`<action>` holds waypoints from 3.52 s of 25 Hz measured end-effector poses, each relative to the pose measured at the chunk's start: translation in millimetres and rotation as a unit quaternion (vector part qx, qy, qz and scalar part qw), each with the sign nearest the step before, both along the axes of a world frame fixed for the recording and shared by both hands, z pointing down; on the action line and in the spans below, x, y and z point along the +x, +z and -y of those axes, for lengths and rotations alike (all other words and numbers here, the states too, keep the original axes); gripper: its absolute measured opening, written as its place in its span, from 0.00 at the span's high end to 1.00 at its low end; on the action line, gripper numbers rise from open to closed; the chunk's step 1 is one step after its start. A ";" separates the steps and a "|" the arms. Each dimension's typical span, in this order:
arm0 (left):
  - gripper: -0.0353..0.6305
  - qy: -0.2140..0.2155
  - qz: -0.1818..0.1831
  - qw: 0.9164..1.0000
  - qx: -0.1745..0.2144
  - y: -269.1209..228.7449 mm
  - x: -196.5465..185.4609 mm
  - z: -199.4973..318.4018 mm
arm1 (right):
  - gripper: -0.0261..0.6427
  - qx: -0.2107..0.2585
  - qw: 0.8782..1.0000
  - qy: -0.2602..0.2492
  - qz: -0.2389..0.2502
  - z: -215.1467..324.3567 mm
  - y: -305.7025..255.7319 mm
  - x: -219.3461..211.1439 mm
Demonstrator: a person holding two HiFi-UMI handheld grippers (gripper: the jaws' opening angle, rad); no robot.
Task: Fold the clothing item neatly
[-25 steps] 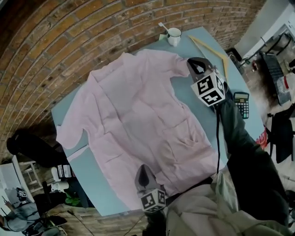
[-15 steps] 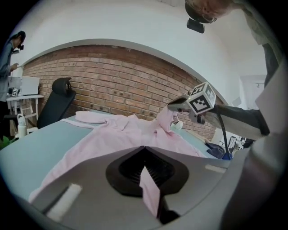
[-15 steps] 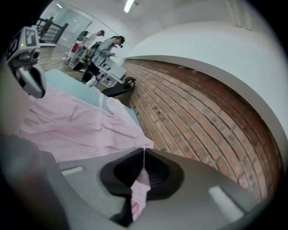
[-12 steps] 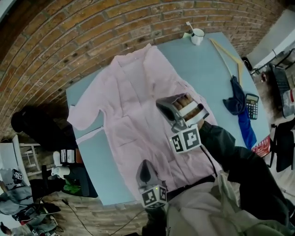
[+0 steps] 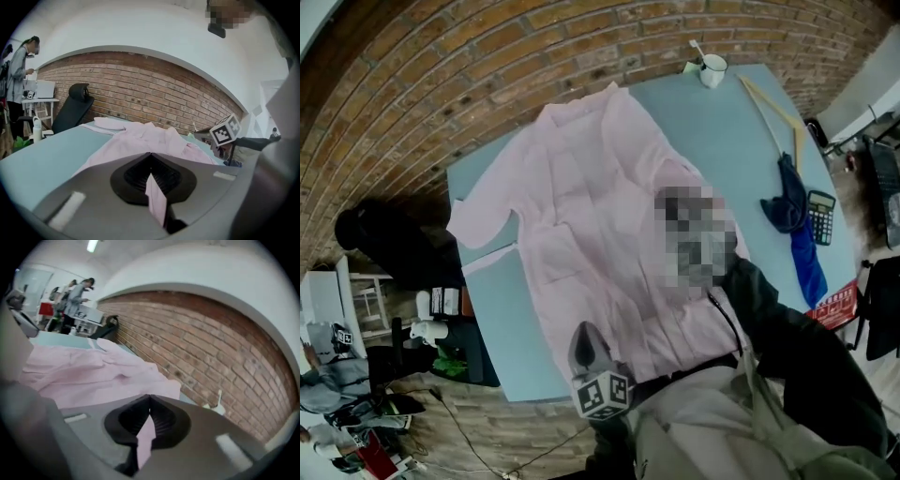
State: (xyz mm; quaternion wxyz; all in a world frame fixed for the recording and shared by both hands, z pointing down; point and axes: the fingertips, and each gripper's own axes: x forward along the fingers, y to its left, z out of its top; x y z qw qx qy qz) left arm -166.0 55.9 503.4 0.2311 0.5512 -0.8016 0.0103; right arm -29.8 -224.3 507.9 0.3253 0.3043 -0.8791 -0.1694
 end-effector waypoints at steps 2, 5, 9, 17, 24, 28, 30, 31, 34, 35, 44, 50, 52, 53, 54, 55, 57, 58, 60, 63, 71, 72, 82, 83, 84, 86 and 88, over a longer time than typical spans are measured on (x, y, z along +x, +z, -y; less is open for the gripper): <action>0.94 -0.022 0.004 1.000 0.011 -5.8 -9.0 -9.5 | 0.96 -0.063 0.997 0.038 -0.022 38.7 34.9 -1.7; 0.94 -0.034 -0.002 0.999 0.024 -7.6 -23.6 -22.4 | 0.96 -0.135 0.989 -0.038 -0.048 15.8 63.9 -37.1; 0.94 -0.018 -0.010 1.000 0.014 0.3 -51.3 -29.3 | 0.96 -0.116 0.975 -0.182 -0.043 -87.8 47.3 -69.3; 0.94 0.008 -0.019 0.999 -0.042 11.6 -142.9 -27.4 | 0.96 -0.120 0.992 -0.038 0.012 -166.5 19.5 -45.7; 0.92 0.012 -0.011 0.997 -0.071 18.8 -224.0 -5.2 | 0.96 -0.143 0.989 -0.036 0.019 -221.3 19.0 -79.7; 0.77 -0.014 -0.013 0.996 -0.084 27.4 -280.5 25.4 | 0.96 -0.142 0.989 -0.040 0.019 -228.7 16.1 -97.9; 0.71 -0.039 -0.015 0.995 -0.089 34.4 -320.9 41.6 | 0.96 -0.142 0.989 -0.044 0.017 -231.8 15.3 -105.9; 0.71 -0.050 -0.018 0.994 -0.091 38.6 -341.9 51.1 | 0.96 -0.139 0.989 -0.046 0.018 -231.9 14.6 -109.8; 0.71 -0.061 -0.033 0.992 -0.102 55.0 -394.7 80.3 | 0.96 -0.132 0.990 -0.037 0.012 -229.9 19.0 -114.3; 0.72 -0.057 -0.036 0.992 -0.109 61.9 -406.2 89.4 | 0.96 -0.133 0.991 -0.031 0.009 -229.4 22.1 -114.1; 0.66 -0.001 -0.019 0.988 -0.151 91.6 -423.0 153.6 | 0.96 -0.139 0.990 0.013 -0.015 -218.9 32.5 -105.3; 0.89 0.009 0.018 0.984 -0.179 94.0 -420.0 170.5 | 0.96 -0.136 0.990 0.030 -0.021 -212.3 31.5 -93.3; 0.90 0.014 0.011 0.986 -0.165 90.0 -419.0 172.1 | 0.96 -0.138 0.989 0.037 -0.024 -212.1 33.5 -90.1; 0.91 0.007 -0.010 0.990 -0.142 85.4 -418.9 170.5 | 0.96 -0.137 0.989 0.039 -0.023 -212.2 33.2 -89.6; 0.91 -0.001 -0.034 0.993 -0.114 79.2 -418.6 167.6 | 0.96 -0.137 0.990 0.041 -0.022 -211.9 32.5 -89.3; 0.91 -0.007 -0.054 0.995 -0.089 71.9 -417.5 164.0 | 0.96 -0.136 0.990 0.042 -0.021 -211.4 32.1 -88.9; 0.91 -0.004 -0.058 0.996 -0.063 54.6 -411.0 156.5 | 0.96 -0.136 0.990 0.043 -0.018 -210.2 32.0 -87.4; 0.91 0.004 -0.045 0.997 -0.061 44.2 -404.7 154.2 | 0.96 -0.136 0.990 0.044 -0.015 -209.4 31.8 -86.1; 0.91 0.034 -0.011 0.998 -0.056 21.0 -382.2 156.6 | 0.96 -0.135 0.990 0.046 -0.009 -206.5 30.1 -83.5; 0.91 0.107 0.048 0.992 -0.041 -15.2 -321.1 176.3 | 0.96 -0.136 0.989 0.061 0.005 -198.2 28.5 -76.0; 0.91 0.290 0.142 0.946 0.008 -55.6 -94.8 246.5 | 0.96 -0.098 0.989 0.104 0.041 -155.8 4.9 -41.3; 0.89 0.314 0.133 0.940 0.003 -50.8 -62.8 249.7 | 0.96 -0.096 0.988 0.108 0.044 -153.4 3.5 -36.3; 0.92 0.385 0.024 0.922 -0.037 -1.7 44.8 103.7 | 0.96 -0.100 0.980 0.122 0.120 -165.3 -12.6 13.6; 0.94 0.367 0.017 0.929 -0.034 -2.2 37.1 90.8 | 0.96 -0.099 0.980 0.114 0.130 -170.7 -14.8 16.3; 0.94 0.352 0.011 0.935 -0.034 -2.0 32.3 77.0 | 0.96 -0.102 0.979 0.106 0.139 -178.4 -16.1 20.3; 0.94 0.323 0.010 0.946 -0.038 0.3 29.2 49.7 | 0.96 -0.118 0.975 0.096 0.162 -196.1 -16.4 33.8; 0.94 0.285 0.018 0.957 -0.044 2.4 29.5 21.0 | 0.96 -0.151 0.964 0.102 0.196 -212.7 -14.4 55.0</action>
